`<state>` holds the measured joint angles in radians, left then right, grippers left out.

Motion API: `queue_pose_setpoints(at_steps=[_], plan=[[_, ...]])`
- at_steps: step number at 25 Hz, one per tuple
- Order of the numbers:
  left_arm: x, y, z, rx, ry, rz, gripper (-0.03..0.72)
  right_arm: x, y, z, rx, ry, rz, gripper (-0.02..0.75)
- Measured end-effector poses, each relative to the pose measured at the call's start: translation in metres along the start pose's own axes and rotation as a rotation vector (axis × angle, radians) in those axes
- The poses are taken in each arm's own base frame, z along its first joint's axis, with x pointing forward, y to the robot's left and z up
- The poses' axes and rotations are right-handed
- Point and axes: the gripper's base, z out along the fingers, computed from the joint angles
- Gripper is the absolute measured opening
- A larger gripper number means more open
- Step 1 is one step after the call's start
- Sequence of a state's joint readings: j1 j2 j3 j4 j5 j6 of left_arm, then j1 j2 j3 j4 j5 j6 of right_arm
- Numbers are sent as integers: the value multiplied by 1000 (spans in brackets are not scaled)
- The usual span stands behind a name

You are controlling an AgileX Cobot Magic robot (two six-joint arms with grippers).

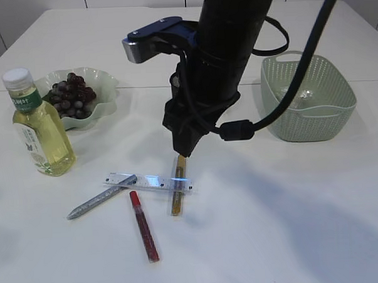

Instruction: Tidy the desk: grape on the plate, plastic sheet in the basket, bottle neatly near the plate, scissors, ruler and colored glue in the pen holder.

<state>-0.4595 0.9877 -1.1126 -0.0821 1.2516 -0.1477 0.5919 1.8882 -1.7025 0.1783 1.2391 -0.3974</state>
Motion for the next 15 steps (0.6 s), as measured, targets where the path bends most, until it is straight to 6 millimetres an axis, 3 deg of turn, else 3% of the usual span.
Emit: queue_pose_setpoints(at_steps=[5, 15], plan=[[18, 3, -6, 5, -17, -7, 300, -2, -4, 22, -24, 44, -58, 542], [27, 3, -16, 18, -55, -8, 300, -18, -10, 44, -54, 6, -263, 555]])
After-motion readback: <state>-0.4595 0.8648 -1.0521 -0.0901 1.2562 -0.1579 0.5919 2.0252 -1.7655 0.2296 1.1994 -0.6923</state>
